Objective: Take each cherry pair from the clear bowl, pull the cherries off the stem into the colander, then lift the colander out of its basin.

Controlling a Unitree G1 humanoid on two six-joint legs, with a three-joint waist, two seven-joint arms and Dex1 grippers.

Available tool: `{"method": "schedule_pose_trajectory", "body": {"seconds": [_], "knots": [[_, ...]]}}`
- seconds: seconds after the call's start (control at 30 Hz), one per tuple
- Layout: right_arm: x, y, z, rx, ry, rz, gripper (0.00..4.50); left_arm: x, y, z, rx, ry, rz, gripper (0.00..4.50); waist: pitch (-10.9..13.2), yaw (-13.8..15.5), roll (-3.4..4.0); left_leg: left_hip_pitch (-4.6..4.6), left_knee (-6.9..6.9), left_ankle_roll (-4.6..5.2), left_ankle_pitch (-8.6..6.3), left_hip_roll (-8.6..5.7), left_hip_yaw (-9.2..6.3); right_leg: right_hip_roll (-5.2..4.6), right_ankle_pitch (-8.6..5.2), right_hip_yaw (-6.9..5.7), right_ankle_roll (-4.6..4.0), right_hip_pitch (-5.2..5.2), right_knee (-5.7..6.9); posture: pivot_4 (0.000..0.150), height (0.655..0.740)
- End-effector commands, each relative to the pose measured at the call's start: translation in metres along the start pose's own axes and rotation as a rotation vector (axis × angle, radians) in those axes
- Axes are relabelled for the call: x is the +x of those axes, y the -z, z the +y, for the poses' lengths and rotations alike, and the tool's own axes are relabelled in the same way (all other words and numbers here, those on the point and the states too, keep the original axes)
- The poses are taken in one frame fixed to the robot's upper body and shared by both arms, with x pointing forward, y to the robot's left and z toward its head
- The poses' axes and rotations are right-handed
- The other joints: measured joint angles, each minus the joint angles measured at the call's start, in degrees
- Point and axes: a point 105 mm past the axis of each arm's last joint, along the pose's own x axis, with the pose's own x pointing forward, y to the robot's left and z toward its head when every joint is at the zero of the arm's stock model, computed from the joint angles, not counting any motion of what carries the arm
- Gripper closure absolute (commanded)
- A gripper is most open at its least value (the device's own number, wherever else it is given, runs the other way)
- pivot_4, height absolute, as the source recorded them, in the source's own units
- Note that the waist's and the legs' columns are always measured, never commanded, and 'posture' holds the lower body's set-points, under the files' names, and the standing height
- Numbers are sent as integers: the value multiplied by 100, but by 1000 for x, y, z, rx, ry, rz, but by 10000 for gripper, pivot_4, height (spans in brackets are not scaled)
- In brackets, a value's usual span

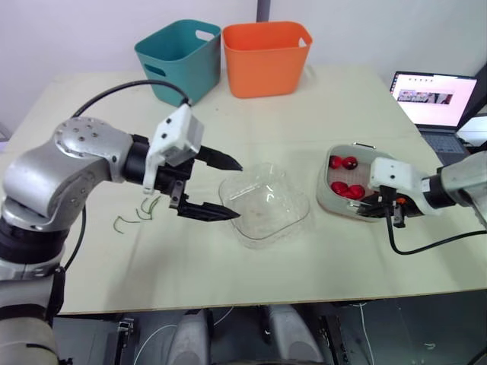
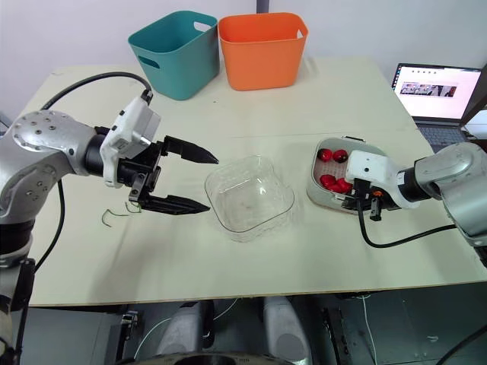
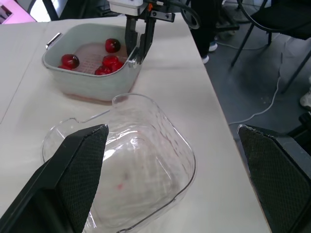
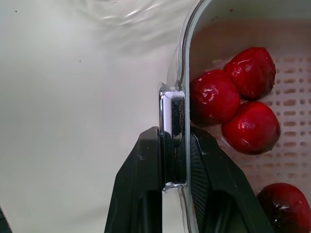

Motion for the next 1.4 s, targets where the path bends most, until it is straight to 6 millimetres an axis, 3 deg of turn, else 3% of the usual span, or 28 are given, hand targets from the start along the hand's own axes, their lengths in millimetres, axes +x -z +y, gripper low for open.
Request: {"method": "schedule_pose_trajectory", "body": {"seconds": [0.03,0.43,0.97,1.4], "knots": [[-19,-13,-6,-50,50,-17,40889,-5,-6,2,40,-27,-9,0,0,0,0,0,0,0,0,0,0,0,0,0,0,0,0,1500,7400],[-45,-25,-9,-83,62,-13,40889,-4,2,7,31,-34,0,0,0,-1,0,0,0,0,0,0,0,0,0,0,0,-1,0,1500,7400],[-84,-45,-24,-74,88,-79,40889,-26,18,41,-8,-171,-5,0,0,0,1,-3,6,0,0,0,2,-1,2,0,-3,-3,3,1500,7400],[-84,-45,-21,-70,75,-77,40889,-25,15,44,13,-170,-22,0,0,-5,2,-2,6,0,0,0,2,-1,3,0,-2,-3,5,1500,7400]]}}
